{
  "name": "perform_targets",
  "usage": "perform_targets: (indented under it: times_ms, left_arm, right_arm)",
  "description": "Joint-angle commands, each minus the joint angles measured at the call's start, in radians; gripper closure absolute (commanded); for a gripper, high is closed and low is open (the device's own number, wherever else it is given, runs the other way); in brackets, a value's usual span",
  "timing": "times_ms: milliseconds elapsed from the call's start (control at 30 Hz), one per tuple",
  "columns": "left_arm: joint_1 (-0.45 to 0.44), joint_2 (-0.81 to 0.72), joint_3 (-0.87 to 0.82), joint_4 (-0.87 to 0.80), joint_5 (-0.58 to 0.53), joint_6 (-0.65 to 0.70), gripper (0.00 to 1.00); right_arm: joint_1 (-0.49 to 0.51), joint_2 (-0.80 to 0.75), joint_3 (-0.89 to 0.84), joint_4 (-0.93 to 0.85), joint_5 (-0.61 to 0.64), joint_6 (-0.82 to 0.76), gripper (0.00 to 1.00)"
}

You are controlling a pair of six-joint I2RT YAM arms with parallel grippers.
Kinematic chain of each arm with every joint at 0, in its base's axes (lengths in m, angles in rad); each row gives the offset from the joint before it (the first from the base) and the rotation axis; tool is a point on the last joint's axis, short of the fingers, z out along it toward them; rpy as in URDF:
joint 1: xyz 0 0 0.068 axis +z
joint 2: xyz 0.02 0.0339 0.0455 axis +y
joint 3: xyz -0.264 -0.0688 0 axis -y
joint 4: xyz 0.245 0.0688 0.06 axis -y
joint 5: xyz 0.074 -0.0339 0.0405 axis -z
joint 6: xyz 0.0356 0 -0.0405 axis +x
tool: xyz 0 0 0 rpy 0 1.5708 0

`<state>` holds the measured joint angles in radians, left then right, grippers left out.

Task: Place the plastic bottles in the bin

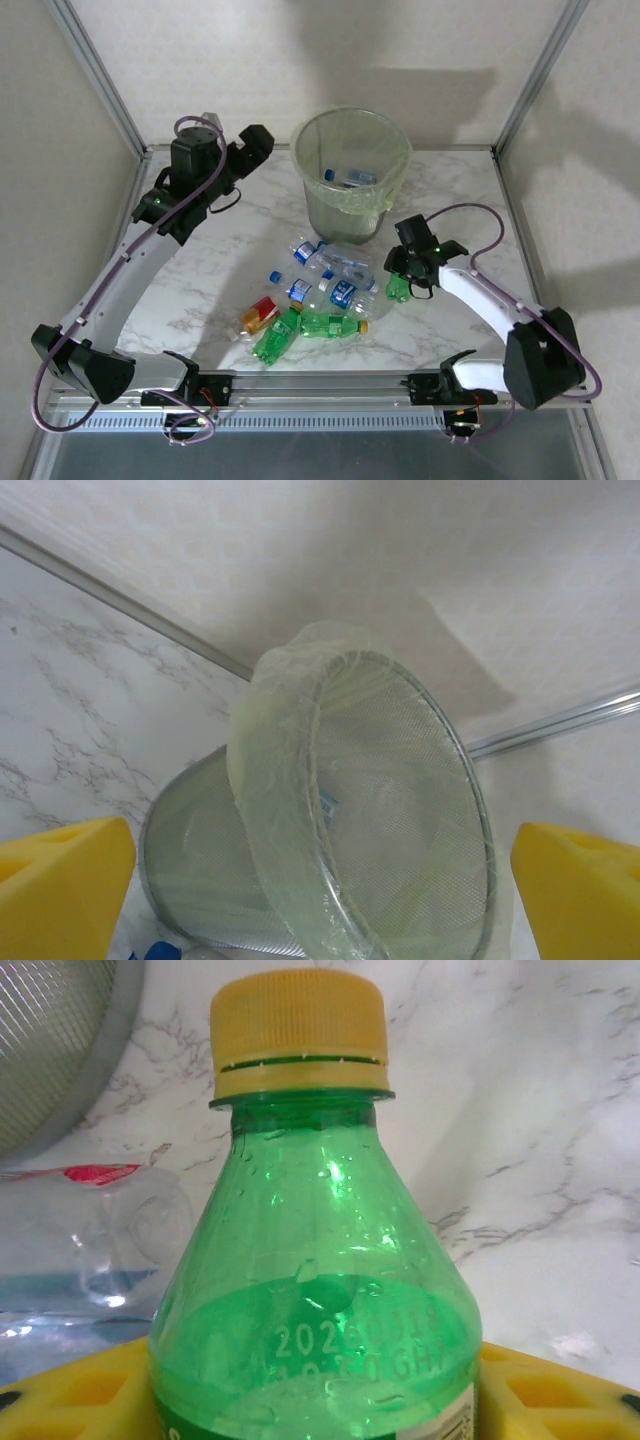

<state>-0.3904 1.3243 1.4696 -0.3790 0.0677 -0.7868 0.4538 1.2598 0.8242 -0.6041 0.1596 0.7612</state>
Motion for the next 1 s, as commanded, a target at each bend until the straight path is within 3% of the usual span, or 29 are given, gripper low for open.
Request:
perform_targets:
  times_ms: [0, 233, 433, 967]
  left_arm:
    - [0.008, -0.008, 0.027, 0.011, 0.017, -0.009, 0.04]
    - [0.008, 0.013, 0.045, 0.017, 0.032, -0.018, 0.05]
    - [0.008, 0.027, 0.065, 0.009, 0.031, -0.019, 0.05]
    - [0.012, 0.013, 0.013, 0.017, 0.027, -0.012, 0.05]
  right_arm:
    - [-0.007, -0.09, 0.051, -0.104, 0.058, 0.026, 0.43]
    - [-0.007, -0.2, 0.206, -0.243, 0.115, 0.019, 0.44]
    - [-0.007, -0.18, 0.456, -0.302, 0.126, -0.034, 0.44]
    - [-0.007, 0.178, 0.99, -0.102, -0.112, -0.142, 0.46]
